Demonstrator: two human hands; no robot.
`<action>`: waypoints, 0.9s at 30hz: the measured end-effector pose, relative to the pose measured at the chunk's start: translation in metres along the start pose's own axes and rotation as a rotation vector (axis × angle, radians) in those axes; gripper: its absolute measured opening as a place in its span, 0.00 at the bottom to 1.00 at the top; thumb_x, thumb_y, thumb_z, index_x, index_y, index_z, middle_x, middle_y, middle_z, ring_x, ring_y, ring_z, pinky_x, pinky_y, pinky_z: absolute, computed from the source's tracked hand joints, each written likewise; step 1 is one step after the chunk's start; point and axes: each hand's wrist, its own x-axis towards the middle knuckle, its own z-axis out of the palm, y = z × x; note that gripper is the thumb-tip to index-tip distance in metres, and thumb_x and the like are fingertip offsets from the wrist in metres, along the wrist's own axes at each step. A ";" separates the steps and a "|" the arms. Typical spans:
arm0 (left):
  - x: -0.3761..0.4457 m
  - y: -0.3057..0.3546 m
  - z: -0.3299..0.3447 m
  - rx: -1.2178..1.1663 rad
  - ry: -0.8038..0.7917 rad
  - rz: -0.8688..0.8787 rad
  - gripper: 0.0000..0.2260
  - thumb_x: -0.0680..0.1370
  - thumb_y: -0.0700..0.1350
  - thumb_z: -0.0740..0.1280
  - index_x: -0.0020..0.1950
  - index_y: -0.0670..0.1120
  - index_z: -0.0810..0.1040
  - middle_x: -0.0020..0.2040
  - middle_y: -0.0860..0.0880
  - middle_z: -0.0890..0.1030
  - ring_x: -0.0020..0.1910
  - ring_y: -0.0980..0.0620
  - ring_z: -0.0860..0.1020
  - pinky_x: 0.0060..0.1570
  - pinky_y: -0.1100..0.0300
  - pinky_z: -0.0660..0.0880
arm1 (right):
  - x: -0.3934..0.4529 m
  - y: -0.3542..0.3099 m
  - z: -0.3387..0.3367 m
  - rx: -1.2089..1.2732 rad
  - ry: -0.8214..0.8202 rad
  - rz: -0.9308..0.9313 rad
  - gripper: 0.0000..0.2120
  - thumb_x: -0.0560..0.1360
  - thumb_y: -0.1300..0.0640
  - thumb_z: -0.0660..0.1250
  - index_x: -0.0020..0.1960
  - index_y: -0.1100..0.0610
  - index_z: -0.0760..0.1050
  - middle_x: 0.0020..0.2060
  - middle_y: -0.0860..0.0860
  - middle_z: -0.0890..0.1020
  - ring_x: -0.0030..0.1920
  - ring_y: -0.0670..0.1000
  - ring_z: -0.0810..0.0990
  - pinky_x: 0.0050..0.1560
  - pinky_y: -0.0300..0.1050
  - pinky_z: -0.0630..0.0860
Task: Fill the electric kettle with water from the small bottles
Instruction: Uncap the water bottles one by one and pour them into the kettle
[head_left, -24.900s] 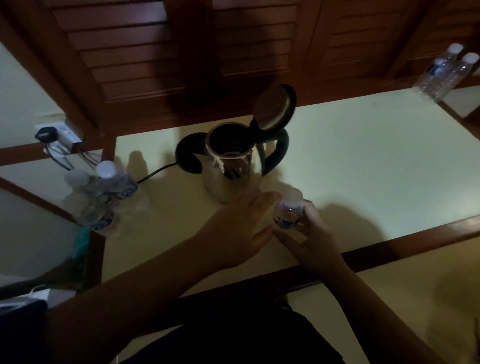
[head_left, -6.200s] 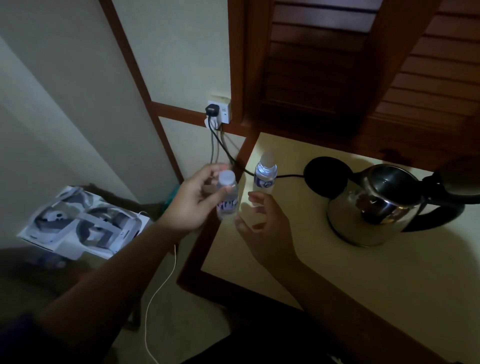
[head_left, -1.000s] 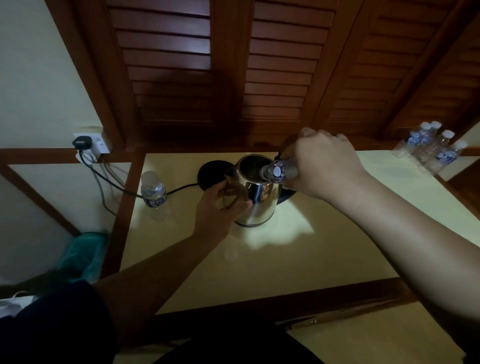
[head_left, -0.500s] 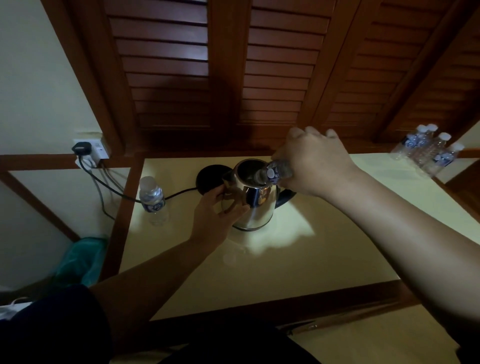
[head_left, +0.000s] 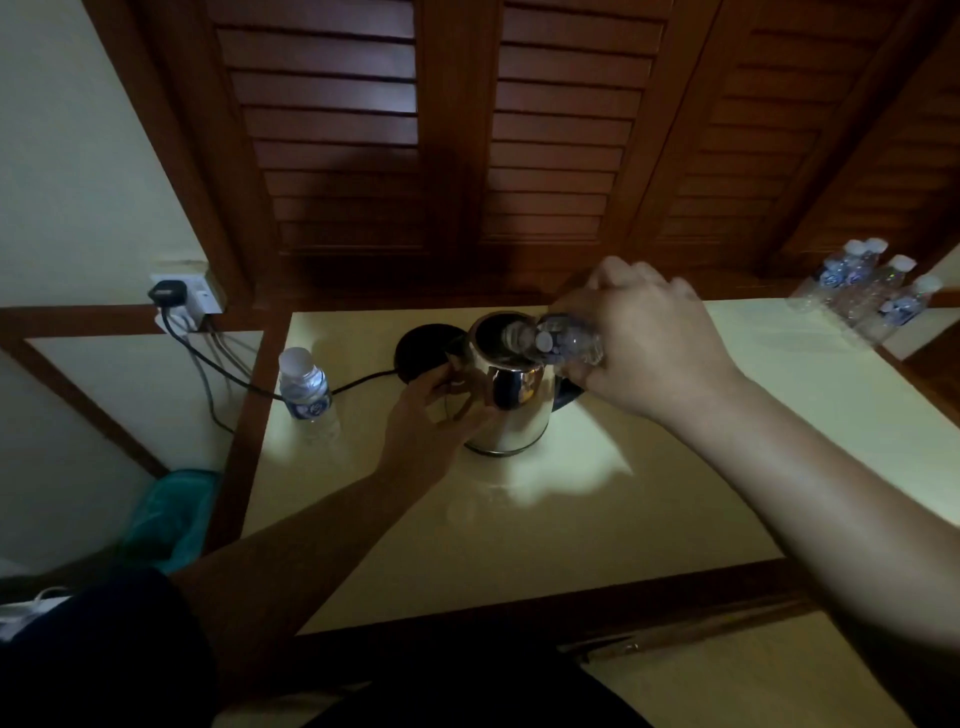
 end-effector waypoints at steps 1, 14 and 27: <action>0.000 -0.002 -0.002 0.032 -0.023 -0.026 0.28 0.71 0.56 0.80 0.69 0.54 0.77 0.62 0.59 0.82 0.61 0.61 0.80 0.62 0.54 0.80 | -0.010 0.001 0.006 0.093 0.042 0.038 0.25 0.70 0.43 0.76 0.66 0.45 0.80 0.54 0.50 0.75 0.57 0.57 0.77 0.52 0.53 0.74; -0.058 -0.023 -0.017 0.951 -0.616 0.208 0.31 0.77 0.69 0.61 0.74 0.52 0.74 0.65 0.50 0.76 0.62 0.45 0.76 0.61 0.51 0.73 | -0.144 -0.046 0.165 1.129 0.098 0.389 0.20 0.74 0.48 0.76 0.60 0.36 0.72 0.56 0.46 0.77 0.57 0.45 0.80 0.53 0.35 0.80; -0.043 0.096 0.029 0.361 -0.342 0.493 0.16 0.77 0.49 0.76 0.62 0.46 0.85 0.55 0.49 0.84 0.50 0.57 0.82 0.53 0.67 0.79 | -0.143 -0.023 0.181 1.115 0.079 0.296 0.28 0.76 0.46 0.74 0.73 0.51 0.71 0.62 0.49 0.83 0.61 0.51 0.83 0.56 0.56 0.82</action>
